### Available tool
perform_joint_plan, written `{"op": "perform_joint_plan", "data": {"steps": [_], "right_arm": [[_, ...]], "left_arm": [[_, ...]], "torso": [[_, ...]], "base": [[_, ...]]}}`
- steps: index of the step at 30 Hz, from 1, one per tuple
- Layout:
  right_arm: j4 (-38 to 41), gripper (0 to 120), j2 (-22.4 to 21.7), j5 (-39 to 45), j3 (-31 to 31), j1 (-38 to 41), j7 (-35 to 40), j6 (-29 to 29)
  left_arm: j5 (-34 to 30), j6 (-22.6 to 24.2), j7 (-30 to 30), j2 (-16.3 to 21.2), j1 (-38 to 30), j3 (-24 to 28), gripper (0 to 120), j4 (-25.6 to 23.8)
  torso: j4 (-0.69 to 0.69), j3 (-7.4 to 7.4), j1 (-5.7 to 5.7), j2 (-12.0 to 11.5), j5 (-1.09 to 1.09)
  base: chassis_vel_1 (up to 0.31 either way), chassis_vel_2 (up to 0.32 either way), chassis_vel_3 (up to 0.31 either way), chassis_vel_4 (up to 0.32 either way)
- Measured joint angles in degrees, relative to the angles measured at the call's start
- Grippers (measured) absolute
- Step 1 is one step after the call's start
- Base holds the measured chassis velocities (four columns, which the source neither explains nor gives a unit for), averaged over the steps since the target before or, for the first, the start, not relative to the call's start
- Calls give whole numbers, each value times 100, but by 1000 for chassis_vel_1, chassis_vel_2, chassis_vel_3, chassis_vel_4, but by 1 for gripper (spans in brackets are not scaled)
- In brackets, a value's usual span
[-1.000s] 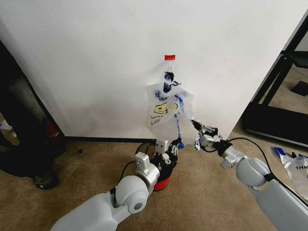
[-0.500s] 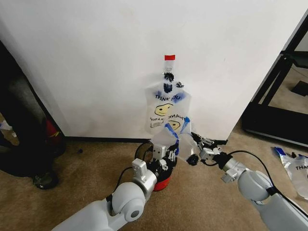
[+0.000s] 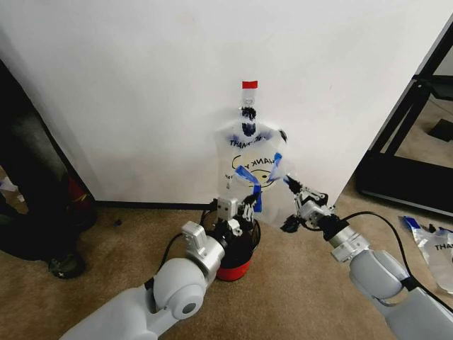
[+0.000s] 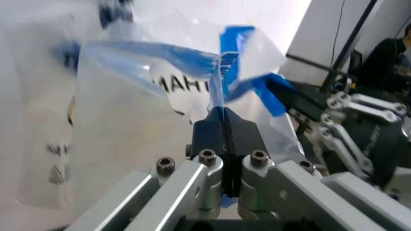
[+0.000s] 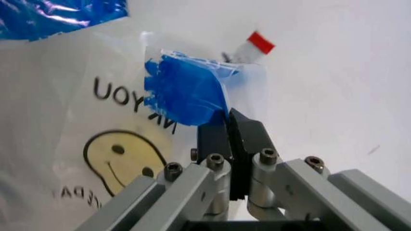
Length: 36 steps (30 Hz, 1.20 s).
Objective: Pick up the garbage bag from the wall and place it over the trash bin.
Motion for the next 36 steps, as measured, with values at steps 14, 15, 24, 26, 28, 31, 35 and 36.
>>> {"op": "perform_joint_plan", "data": {"steps": [14, 15, 24, 26, 28, 31, 35, 36], "right_arm": [[596, 0, 173, 1394, -86, 127, 420, -580], [662, 0, 193, 1497, -109, 147, 459, -638], [605, 0, 606, 1656, -376, 349, 527, -690], [482, 0, 754, 1652, -488, 469, 530, -647], [397, 0, 860, 1651, -596, 576, 539, -625], [258, 0, 1048, 1700, -818, 819, 600, -635], [191, 0, 1232, 1847, -1030, 1022, 697, -730], [191, 0, 1232, 1847, -1030, 1022, 697, -730]], "left_arm": [[-247, 15, -20, 486, 304, -921, 0, -799], [-273, 21, -27, 517, 303, -962, 0, -844], [-317, 24, -32, 577, 287, -1071, 0, -834], [-317, 4, -24, 581, 277, -1096, 0, -757], [-317, -9, -19, 593, 270, -1117, 0, -713], [-317, -42, 3, 657, 287, -1191, 0, -698], [-364, -79, 24, 790, 348, -1337, 0, -770], [-364, -79, 24, 790, 348, -1337, 0, -770]], "torso": [[1, 0, 0, 0, 0], [1, 0, 0, 0, 0], [1, 1, 0, 0, 0], [1, 1, 0, 0, 1], [0, 1, 0, 0, 2], [1, 1, 0, 0, 0], [1, 1, 0, 0, 0], [1, 1, 0, 0, 0]], "base": [[0, 0, 0, 0], [0, 0, 0, 0], [0, 0, 0, 0], [0, 0, 0, 0], [0, 0, 0, 0], [0, 0, 0, 0], [0, 0, 0, 0], [0, 0, 0, 0]]}}
